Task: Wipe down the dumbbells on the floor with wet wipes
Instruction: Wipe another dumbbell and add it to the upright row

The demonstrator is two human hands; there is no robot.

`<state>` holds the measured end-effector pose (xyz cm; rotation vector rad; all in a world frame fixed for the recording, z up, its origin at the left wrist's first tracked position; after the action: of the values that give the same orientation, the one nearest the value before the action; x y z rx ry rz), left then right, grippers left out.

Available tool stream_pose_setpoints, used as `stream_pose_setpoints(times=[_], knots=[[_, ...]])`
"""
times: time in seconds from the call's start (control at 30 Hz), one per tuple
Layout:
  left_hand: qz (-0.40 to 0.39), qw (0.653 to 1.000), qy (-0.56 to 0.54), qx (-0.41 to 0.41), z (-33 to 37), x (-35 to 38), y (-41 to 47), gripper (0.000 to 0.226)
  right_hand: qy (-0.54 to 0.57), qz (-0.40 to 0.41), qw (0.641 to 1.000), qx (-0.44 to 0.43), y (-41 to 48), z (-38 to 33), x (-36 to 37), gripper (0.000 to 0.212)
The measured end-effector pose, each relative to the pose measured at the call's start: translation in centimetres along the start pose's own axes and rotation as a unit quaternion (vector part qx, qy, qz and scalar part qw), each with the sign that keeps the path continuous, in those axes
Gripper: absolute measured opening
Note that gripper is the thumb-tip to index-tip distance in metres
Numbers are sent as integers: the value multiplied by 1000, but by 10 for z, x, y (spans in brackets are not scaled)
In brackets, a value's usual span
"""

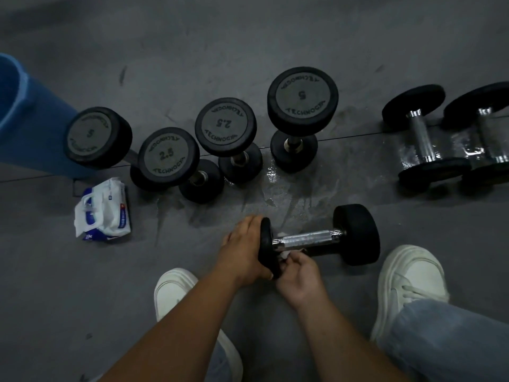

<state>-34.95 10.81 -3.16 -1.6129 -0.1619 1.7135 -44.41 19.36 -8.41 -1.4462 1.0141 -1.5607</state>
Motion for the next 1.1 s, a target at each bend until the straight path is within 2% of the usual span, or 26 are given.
stream_pose_setpoints(times=[0.17,0.23,0.27,0.3,0.33,0.4,0.43,0.47,0.5,0.53,0.57,0.6,0.73,0.83,0.93,1.0,1.1], knots=[[4,1000,-5,4,1,0,0,118,-60,20,998,23,-2,-3,5,21],[-4,1000,-1,3,0,-1,0,121,-145,24,989,16,-12,-13,0,19],[-5,1000,0,3,0,-2,1,122,-236,21,971,-7,-22,-22,0,21],[-5,1000,1,4,0,-2,1,123,-373,19,926,-53,-34,-31,6,23],[-6,1000,3,5,-1,-1,1,124,-508,14,852,-124,-44,-39,17,23],[-5,1000,5,6,-1,-1,0,124,-684,-23,660,-310,-52,-47,54,20],[-6,1000,5,6,-1,-2,0,124,-748,-37,552,-366,-49,-45,73,19],[-8,1000,6,6,0,-1,0,124,-815,-45,443,-370,-43,-39,86,20],[-8,1000,8,5,0,-1,-1,124,-872,-53,354,-334,-37,-30,91,20],[-5,1000,9,5,0,0,-1,124,-905,-63,307,-288,-30,-27,89,21],[0,1000,9,4,0,1,-2,124,-924,-73,288,-241,-25,-29,86,21],[5,1000,11,4,0,1,-2,124,-927,-89,285,-227,-24,-35,85,21],[-2,1000,18,7,-2,-1,3,123,-907,-151,288,-266,-32,-48,92,20],[-2,1000,11,5,0,-3,1,122,-931,-116,241,-249,-32,-34,78,25],[0,1000,12,8,1,-1,-3,123,-933,-114,206,-271,-37,-34,74,25],[2,1000,11,6,1,-3,-3,122,-933,-116,216,-264,-38,-39,79,24],[0,1000,15,5,3,-6,-3,121,-939,-106,256,-205,-38,-38,85,23]])
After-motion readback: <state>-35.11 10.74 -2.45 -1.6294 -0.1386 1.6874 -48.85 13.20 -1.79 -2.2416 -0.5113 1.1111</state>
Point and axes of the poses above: each hand's wrist, its own y-axis towards the middle knuckle, its own x-axis out of the palm, z = x × y, the point moved 3 cm from there along y, towards the middle knuckle, and after that the axes turned 14 degrees about y, right-handed, at the moved point
